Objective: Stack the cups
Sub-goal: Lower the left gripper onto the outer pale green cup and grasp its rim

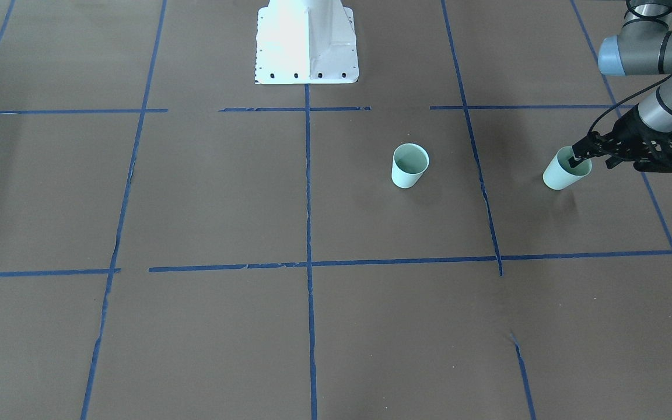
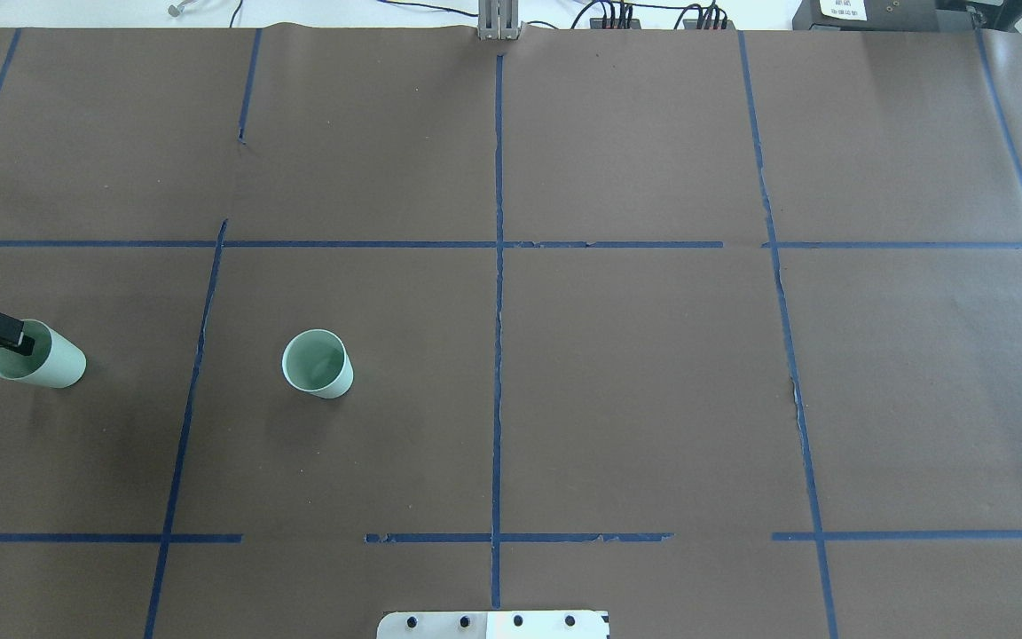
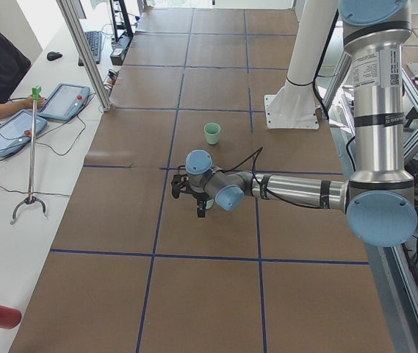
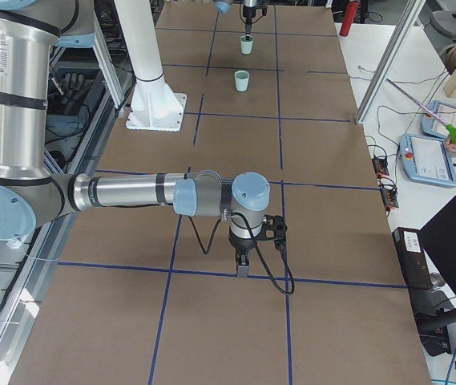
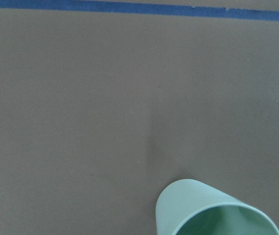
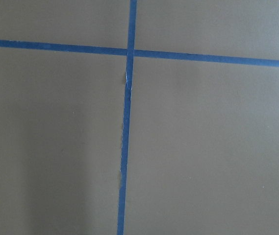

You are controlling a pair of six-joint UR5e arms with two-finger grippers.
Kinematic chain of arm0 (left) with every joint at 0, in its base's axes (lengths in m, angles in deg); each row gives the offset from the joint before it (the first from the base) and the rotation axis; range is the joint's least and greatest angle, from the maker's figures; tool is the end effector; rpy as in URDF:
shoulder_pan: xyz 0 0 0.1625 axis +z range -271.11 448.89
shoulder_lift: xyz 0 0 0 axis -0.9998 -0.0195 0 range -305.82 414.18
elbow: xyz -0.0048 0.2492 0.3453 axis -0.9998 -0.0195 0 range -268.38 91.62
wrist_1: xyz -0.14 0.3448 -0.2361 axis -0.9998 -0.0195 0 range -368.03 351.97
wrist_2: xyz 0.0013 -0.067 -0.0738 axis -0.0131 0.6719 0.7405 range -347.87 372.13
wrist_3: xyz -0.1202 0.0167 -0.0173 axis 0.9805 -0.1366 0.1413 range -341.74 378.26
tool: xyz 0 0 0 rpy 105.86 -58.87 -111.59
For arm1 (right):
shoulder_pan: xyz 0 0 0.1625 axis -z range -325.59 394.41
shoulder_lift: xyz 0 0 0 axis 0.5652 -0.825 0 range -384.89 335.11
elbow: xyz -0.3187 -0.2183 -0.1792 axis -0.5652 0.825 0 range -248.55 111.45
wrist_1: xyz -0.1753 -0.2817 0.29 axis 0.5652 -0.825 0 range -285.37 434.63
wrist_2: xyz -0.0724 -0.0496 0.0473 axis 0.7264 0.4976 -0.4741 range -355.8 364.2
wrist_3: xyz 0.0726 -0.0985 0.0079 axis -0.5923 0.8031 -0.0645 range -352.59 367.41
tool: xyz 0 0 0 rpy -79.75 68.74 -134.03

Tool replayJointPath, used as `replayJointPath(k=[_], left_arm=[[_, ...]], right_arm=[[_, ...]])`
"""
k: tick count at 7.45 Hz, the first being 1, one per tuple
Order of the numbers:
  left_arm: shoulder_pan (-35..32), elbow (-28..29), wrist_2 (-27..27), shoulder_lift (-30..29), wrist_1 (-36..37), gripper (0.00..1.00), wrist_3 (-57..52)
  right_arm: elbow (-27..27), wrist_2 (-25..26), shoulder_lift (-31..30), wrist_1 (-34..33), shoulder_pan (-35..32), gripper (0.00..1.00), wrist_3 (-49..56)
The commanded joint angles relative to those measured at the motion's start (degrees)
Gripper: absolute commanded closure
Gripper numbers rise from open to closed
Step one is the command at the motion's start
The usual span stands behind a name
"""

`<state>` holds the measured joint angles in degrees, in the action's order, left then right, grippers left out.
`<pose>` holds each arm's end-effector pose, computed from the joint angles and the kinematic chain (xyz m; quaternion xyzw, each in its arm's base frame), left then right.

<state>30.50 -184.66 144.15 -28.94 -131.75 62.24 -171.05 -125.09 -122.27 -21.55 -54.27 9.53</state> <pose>0.2198 -0.4545 0.6114 -0.0002 0.4346 0.0052 0.9006 0.0450 -0.4627 0.6442 -0.0064 -0.3362 -0.0251 0.9414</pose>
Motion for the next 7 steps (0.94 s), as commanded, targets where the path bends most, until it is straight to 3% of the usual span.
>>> replayJointPath(k=[1, 2, 3, 4, 7], left_arm=[[1.1, 2.4, -0.1, 0.1, -3.0, 0.18, 0.0], [1.1, 3.1, -0.1, 0.0, -4.2, 0.57, 0.0], [1.1, 2.8, -0.1, -0.1, -4.2, 0.87, 0.4], [1.0, 1.2, -0.1, 0.0, -4.1, 1.00, 2.2], [0.1, -4.0, 0.7, 1.0, -2.9, 1.00, 3.8]], right_arm=[[0.0, 0.0, 0.0, -0.1, 0.0, 0.00, 0.0], [0.0, 0.0, 0.0, -0.1, 0.0, 0.00, -0.1], [0.0, 0.0, 0.0, 0.0, 0.0, 0.00, 0.0], [-0.1, 0.0, 0.0, 0.0, 0.0, 0.00, 0.0], [0.0, 0.0, 0.0, -0.1, 0.0, 0.00, 0.0]])
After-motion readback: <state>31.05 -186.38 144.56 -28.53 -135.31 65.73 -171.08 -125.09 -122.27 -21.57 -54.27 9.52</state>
